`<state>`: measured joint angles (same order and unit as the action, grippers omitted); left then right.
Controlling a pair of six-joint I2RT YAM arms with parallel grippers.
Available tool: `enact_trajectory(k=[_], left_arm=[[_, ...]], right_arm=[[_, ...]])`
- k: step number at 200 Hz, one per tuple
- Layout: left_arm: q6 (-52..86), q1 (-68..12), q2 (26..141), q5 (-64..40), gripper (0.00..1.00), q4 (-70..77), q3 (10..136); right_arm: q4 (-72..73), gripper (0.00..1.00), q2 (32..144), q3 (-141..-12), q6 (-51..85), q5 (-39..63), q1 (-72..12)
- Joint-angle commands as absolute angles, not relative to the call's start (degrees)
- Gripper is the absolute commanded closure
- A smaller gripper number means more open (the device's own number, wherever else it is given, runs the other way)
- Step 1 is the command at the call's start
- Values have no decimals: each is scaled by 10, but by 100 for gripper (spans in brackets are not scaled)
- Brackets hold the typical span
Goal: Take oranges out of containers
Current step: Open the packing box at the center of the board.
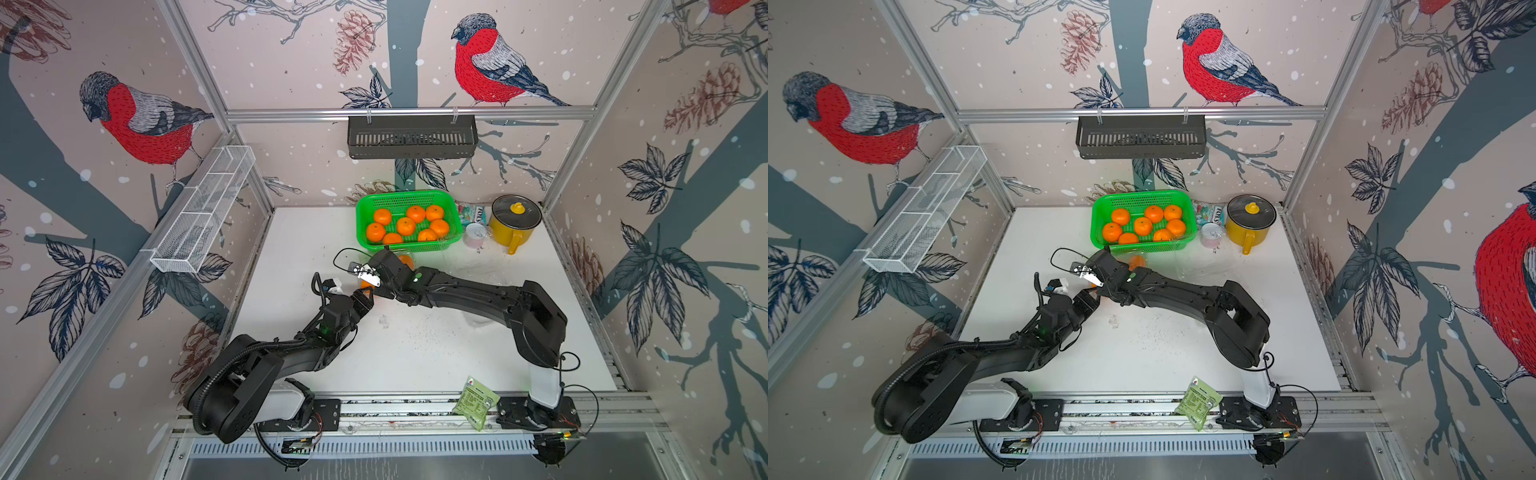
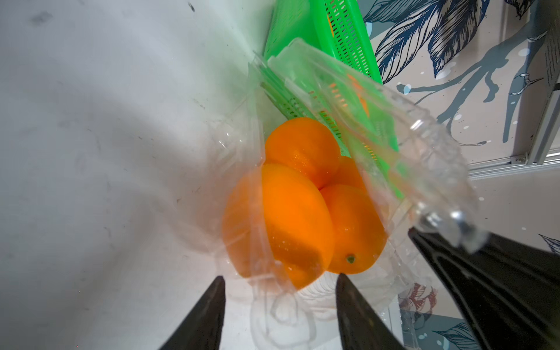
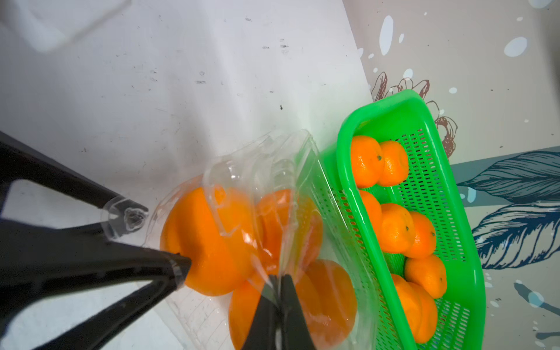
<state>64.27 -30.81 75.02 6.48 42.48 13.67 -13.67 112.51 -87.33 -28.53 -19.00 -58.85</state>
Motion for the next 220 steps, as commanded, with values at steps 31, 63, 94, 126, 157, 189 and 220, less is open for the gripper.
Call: enact_trajectory(k=[31,63,94,126,157,189,220], left_arm=[[620,-307,763,87,44,382,136],[611,-308,781,94,45,387,133],[600,-308,778,102,45,375,134],[577,-307,738,125,46,330,140],[555,-308,698,144,46,286,149],[548,-307,671,145,46,268,146],[541,-307,646,142,44,253,143]], right_arm=[[-190,99,1135,-899,-330,-264,-594],[-196,99,1138,-901,-342,-285,-595],[-200,99,1140,-902,-359,-302,-595],[-210,99,1144,-911,-391,-337,-595],[-212,99,1144,-915,-404,-351,-594],[-232,98,1143,-929,-386,-334,-596],[-244,68,1140,-948,-377,-344,-601]])
